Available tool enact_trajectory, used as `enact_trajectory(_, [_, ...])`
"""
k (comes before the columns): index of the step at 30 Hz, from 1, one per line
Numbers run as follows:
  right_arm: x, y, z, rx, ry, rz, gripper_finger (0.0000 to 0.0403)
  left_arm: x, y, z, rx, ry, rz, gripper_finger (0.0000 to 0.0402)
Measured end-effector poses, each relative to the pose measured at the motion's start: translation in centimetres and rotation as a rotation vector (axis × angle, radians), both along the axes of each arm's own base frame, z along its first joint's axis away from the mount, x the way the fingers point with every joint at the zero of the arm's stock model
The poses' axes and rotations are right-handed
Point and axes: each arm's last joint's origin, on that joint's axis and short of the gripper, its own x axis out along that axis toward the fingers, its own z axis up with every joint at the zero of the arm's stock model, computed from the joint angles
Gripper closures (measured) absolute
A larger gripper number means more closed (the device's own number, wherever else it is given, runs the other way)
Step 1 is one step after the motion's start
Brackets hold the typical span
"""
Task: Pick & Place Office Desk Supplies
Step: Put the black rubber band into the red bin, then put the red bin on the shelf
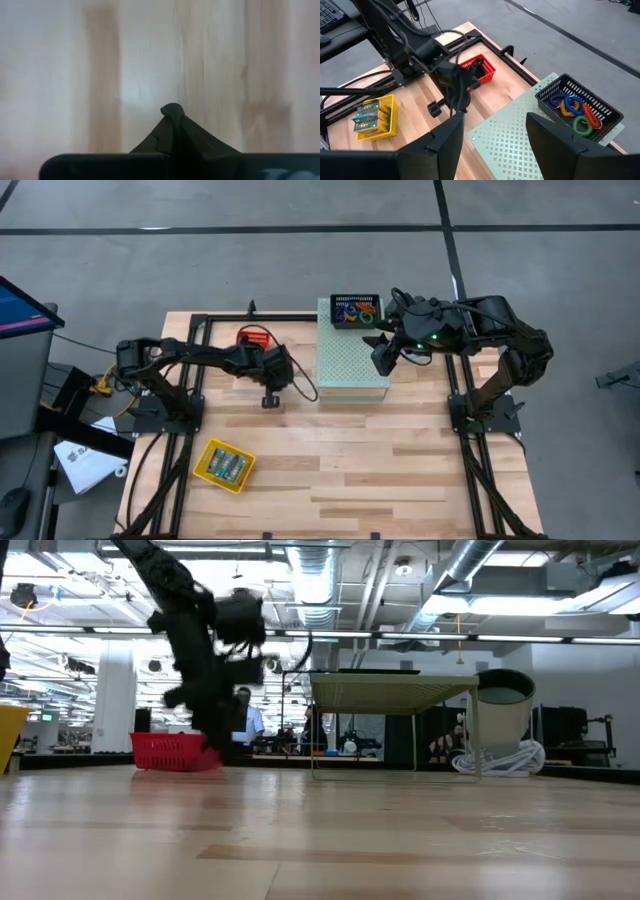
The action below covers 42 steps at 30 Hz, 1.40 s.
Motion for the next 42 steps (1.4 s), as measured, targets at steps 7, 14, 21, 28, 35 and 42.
enact_trajectory(7, [0.0, 0.0, 0.0, -0.001, 0.001, 0.001, 0.0193, -0.7, 0.4, 7.7, -0.011, -0.230, 0.267, 0.0400])
enact_trajectory(14, [0.0, 0.0, 0.0, -0.014, 0.003, 0.012, 0.0193, -5.3, 2.5, 10.8, 0.025, -0.190, 0.618, 0.0400])
enact_trajectory(21, [0.1, -0.1, 0.1, -0.024, 0.002, 0.013, 0.0193, -6.6, 5.4, 9.2, -0.066, -0.105, 0.815, 0.0401])
enact_trajectory(28, [0.1, -0.2, 0.1, -0.022, -0.002, 0.011, 0.0193, -6.3, 6.9, 6.8, -0.137, -0.009, 0.938, 0.0374])
enact_trajectory(35, [0.1, -0.1, 0.1, -0.014, -0.006, 0.007, 0.0193, -6.3, 6.9, 7.4, -0.114, -0.055, 0.943, 0.0284])
enact_trajectory(42, [0.2, -0.1, 0.0, -0.009, -0.006, 0.005, 0.0193, -6.9, 6.5, 8.9, -0.079, -0.118, 0.897, 0.0203])
